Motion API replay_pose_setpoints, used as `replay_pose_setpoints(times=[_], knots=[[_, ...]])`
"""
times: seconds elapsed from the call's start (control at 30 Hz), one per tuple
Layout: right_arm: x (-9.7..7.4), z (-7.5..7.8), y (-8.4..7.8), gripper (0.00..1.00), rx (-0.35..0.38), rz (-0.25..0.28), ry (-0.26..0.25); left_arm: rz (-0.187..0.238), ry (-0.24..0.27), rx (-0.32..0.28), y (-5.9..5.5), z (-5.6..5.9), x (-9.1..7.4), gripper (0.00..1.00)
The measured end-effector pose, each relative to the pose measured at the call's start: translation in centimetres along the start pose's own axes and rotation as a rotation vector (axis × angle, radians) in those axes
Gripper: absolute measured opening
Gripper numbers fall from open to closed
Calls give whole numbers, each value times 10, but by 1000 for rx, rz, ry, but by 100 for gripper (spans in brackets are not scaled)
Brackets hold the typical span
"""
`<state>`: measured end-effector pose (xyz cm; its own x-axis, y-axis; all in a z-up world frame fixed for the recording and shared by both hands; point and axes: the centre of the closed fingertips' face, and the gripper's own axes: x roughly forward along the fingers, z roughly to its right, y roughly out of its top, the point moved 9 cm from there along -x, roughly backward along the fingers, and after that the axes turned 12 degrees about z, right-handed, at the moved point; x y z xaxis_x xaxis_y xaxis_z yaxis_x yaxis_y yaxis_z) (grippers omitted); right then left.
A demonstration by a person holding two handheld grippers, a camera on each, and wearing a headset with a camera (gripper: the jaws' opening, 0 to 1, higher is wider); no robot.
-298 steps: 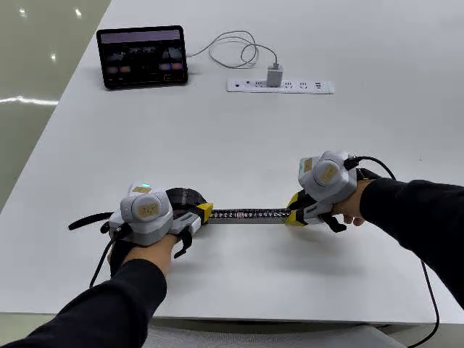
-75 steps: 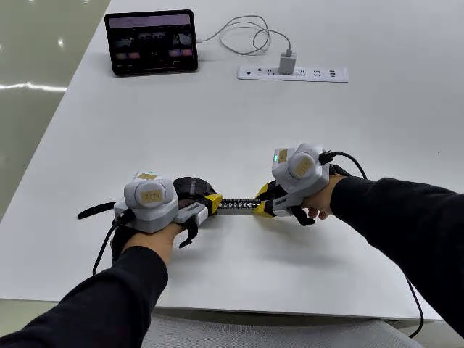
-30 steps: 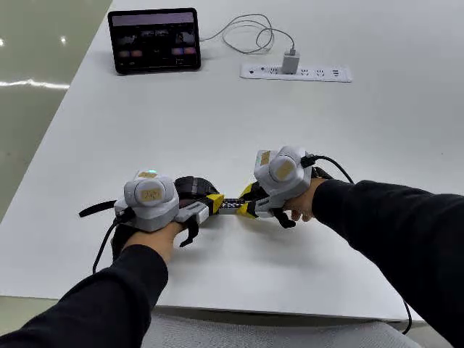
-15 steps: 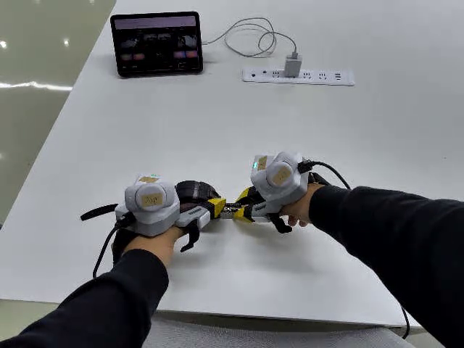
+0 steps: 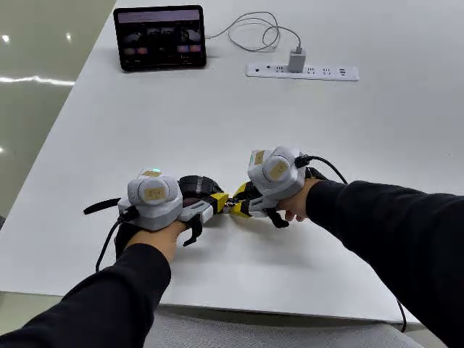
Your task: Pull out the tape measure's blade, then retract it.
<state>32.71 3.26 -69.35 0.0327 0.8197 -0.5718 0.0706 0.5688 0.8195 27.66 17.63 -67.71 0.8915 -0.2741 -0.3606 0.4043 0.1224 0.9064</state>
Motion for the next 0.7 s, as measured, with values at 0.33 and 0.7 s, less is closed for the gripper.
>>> replay_pose_setpoints(times=[0.33,0.7], knots=[[4,1,3,11,9,1,7,-1,-2,-4,0,-1,1,59],[6,0,5,12,-5,-9,18,-4,-2,-7,0,-1,0,59]])
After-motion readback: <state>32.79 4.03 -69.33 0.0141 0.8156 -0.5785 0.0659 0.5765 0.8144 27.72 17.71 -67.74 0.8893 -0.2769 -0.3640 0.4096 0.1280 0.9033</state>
